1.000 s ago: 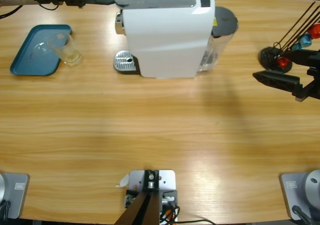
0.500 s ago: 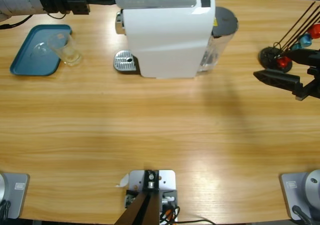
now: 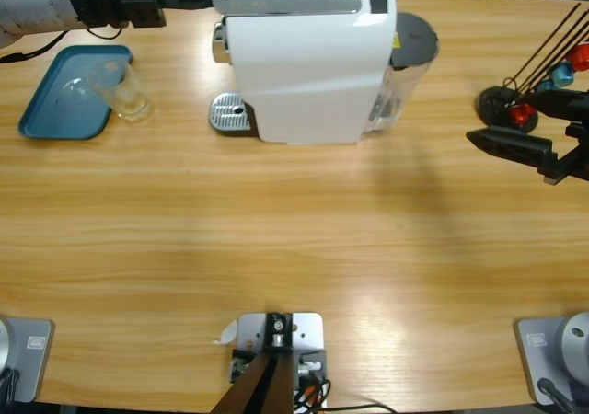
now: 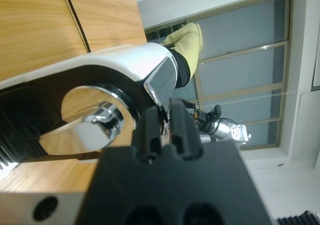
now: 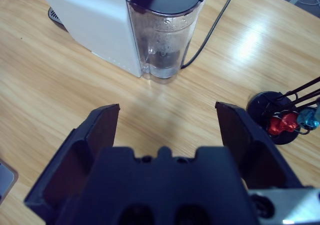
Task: Pour coffee
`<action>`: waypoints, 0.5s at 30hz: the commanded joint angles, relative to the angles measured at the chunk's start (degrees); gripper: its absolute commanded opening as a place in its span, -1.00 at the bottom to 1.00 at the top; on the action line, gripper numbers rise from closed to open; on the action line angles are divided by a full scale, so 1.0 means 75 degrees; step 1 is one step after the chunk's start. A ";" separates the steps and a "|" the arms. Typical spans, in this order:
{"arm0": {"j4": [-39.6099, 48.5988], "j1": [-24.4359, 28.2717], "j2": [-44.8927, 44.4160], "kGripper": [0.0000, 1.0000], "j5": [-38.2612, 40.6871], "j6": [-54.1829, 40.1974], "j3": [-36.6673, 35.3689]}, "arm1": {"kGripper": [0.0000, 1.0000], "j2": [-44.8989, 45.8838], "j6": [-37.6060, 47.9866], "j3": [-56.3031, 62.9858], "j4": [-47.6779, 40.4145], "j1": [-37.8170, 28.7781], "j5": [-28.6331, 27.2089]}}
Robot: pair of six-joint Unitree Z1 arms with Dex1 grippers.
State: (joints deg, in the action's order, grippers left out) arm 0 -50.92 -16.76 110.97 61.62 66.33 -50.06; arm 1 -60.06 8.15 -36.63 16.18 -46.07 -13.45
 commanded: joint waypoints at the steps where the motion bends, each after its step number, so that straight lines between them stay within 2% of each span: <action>1: -0.0324 -0.0179 -0.1049 -1.00 0.0257 0.0283 -0.0040 | 0.68 -0.0077 0.0074 0.0244 -0.0072 0.0013 -0.0105; 9: -0.0324 -0.0156 -0.1293 -1.00 0.0257 0.0444 -0.0064 | 0.68 -0.0063 0.0074 0.0256 -0.0084 0.0013 -0.0126; 15: -0.0716 -0.0179 -0.1727 -1.00 0.0205 0.0072 0.0054 | 0.68 -0.0047 0.0074 0.0277 -0.0084 0.0013 -0.0119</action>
State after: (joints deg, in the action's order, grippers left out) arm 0 -53.30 -17.70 101.45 62.26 69.16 -50.98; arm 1 -60.10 8.15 -36.60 16.14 -46.06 -13.74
